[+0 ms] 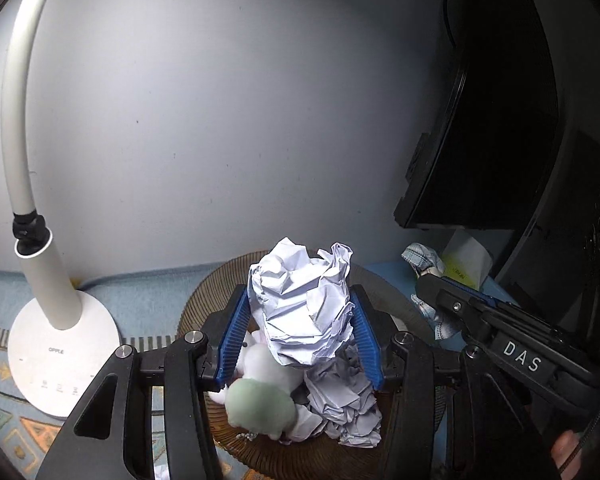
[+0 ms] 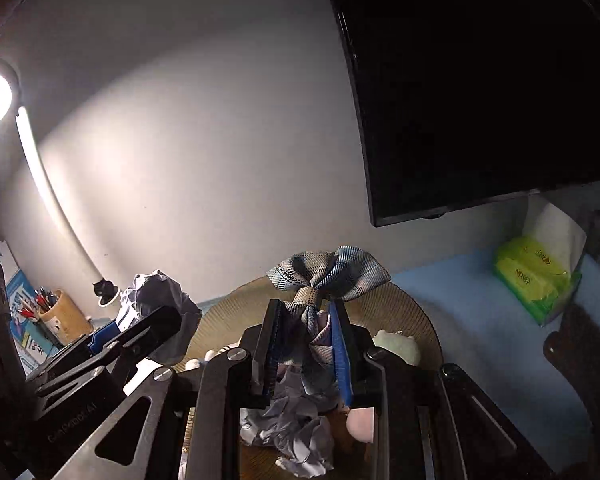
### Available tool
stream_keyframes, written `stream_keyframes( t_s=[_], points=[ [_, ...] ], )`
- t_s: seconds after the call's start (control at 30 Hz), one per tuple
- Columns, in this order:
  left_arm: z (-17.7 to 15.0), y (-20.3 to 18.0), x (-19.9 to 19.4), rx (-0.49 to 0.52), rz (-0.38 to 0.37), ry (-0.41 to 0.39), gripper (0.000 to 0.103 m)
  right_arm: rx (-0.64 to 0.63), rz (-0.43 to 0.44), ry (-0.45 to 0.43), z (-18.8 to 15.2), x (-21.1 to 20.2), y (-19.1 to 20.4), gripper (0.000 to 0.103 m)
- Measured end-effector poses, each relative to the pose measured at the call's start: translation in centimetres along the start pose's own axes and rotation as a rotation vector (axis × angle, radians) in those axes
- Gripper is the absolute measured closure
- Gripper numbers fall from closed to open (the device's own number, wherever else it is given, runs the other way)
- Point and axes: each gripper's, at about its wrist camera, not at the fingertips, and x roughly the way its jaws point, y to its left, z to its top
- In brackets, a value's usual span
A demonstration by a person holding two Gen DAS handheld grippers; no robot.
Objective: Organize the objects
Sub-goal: 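Carry the paper ball and plaid bow over the bowl and release both, then move both empty grippers back toward the last two paper balls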
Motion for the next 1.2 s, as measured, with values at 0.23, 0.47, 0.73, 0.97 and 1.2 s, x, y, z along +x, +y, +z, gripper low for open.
stream_keyframes(
  t_s=[0.23, 0.47, 0.73, 0.97, 1.2],
  points=[
    [-2.3, -0.4, 2.8, 0.044, -0.027, 0.076, 0.045, 0.057, 0.015, 0.068, -1.2, 3.5, -2.4, 0.073],
    [-2.1, 0.8, 1.3, -0.006, -0.046, 0.044, 0.015, 0.141, 0.058, 0.084, -1.5, 3.9, -4.3, 0.052],
    [-0.6, 0.3, -3.8, 0.010, -0.018, -0.020, 0.015, 0.115, 0.091, 0.062, -0.8, 0.0, -2.4, 0.052],
    [-2.8, 4.2, -14.2, -0.002, 0.094, -0.063, 0.005, 0.021, 0.191, 0.071, -2.8, -5.9, 1.9, 0.045],
    [-10.9, 13.5, -17.7, -0.171, 0.298, 0.054, 0.001, -0.137, 0.272, 0.162, -12.1, -8.0, 7.6, 0.045]
  ],
)
